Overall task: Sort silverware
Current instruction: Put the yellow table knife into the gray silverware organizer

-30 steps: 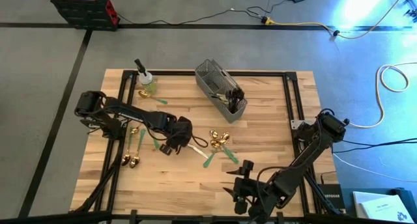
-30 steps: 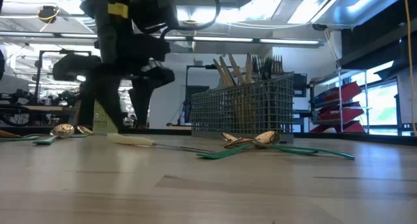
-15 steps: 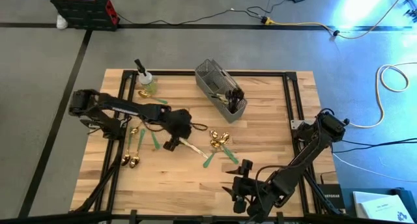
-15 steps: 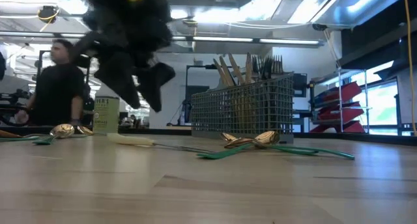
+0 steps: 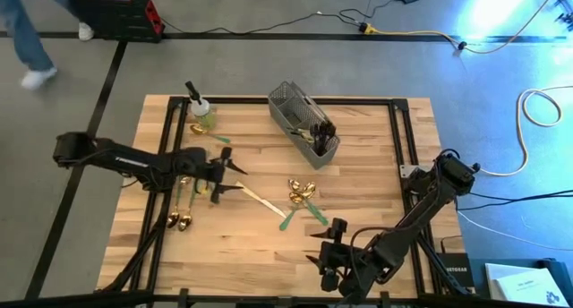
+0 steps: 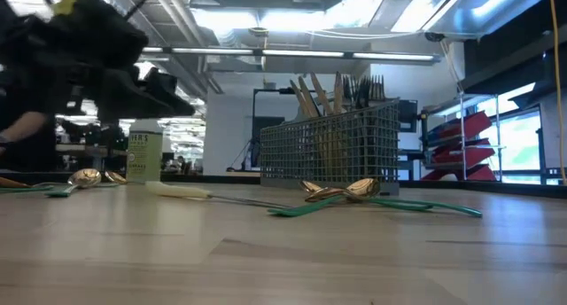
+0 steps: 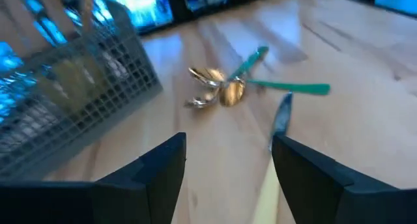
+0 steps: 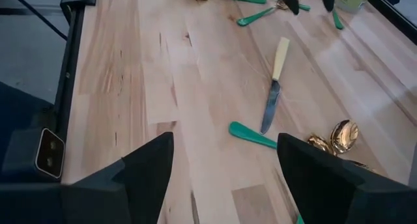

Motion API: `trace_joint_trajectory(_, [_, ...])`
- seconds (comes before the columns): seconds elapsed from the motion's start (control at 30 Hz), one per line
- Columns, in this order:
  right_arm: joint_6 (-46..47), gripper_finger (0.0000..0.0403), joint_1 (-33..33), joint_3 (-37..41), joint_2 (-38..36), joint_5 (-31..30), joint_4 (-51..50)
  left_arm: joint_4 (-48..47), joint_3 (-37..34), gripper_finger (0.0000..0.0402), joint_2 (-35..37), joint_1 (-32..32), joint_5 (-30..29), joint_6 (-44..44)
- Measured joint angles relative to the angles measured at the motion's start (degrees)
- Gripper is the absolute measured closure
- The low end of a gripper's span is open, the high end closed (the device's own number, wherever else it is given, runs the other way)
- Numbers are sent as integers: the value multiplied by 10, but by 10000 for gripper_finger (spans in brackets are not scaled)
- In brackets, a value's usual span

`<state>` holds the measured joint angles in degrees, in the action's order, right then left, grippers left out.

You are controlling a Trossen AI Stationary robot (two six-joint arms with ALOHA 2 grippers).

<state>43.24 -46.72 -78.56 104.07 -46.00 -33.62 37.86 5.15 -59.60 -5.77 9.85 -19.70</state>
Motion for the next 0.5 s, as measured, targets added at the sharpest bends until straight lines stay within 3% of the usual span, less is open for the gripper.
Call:
trace_joint_trajectory(0.3, [-2, 146, 12, 0, 0, 0, 10, -21, -24, 190, -29, -64, 70, -20])
trace_joint_trajectory(0.5, [-5, 146, 14, 0, 0, 1, 8, -23, -22, 190, -77, -74, 127, -24])
